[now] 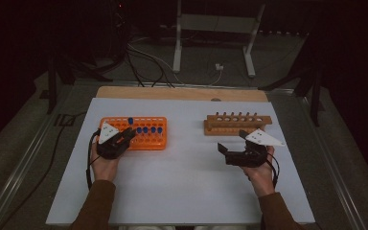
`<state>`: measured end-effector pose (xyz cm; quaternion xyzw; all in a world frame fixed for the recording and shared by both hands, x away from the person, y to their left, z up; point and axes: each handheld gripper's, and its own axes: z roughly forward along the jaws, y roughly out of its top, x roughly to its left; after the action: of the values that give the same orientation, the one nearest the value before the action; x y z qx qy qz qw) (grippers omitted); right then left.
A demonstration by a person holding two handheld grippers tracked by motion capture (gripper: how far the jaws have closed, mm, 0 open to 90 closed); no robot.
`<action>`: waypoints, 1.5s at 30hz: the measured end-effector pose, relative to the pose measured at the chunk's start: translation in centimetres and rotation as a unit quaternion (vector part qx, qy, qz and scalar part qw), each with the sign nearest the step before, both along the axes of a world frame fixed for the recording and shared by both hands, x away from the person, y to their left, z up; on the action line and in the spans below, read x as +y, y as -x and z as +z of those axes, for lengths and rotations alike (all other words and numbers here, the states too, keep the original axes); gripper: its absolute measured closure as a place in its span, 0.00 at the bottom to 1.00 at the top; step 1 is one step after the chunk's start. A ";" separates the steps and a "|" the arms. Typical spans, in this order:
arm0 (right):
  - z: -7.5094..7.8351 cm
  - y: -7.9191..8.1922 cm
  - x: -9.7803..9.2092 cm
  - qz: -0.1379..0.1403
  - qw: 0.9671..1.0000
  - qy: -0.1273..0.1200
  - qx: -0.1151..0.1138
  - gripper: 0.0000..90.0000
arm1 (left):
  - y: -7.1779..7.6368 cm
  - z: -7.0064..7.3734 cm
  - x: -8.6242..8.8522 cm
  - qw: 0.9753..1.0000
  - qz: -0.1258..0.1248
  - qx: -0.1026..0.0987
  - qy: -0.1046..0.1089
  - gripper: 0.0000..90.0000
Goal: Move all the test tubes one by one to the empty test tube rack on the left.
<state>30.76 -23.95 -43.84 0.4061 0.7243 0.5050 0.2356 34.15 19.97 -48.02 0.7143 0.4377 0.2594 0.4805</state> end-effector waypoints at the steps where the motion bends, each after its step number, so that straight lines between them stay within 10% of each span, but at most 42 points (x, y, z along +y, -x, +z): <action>1: -0.1 0.0 -0.1 -0.001 1.000 -0.001 0.002 0.03 | 0.0 -0.1 -0.1 1.000 -0.001 0.003 -0.007 0.87; 13: -0.4 0.2 -0.8 -0.005 1.000 -0.003 0.006 0.03 | 0.0 -1.2 -0.3 0.999 -0.006 0.029 -0.038 0.87; 41: -1.6 1.4 -2.8 -0.030 0.999 -0.001 0.015 0.03 | 0.0 -2.2 -0.5 0.998 0.000 0.046 -0.035 0.86; 45: -1.7 1.9 -3.4 -0.033 0.999 -0.001 0.012 0.03 | 0.2 -2.1 -0.3 0.998 0.002 0.054 -0.014 0.70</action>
<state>28.91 -27.34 -45.56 0.4365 0.7126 0.4925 0.2430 33.98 19.64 -50.17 0.7330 0.4608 0.2279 0.4455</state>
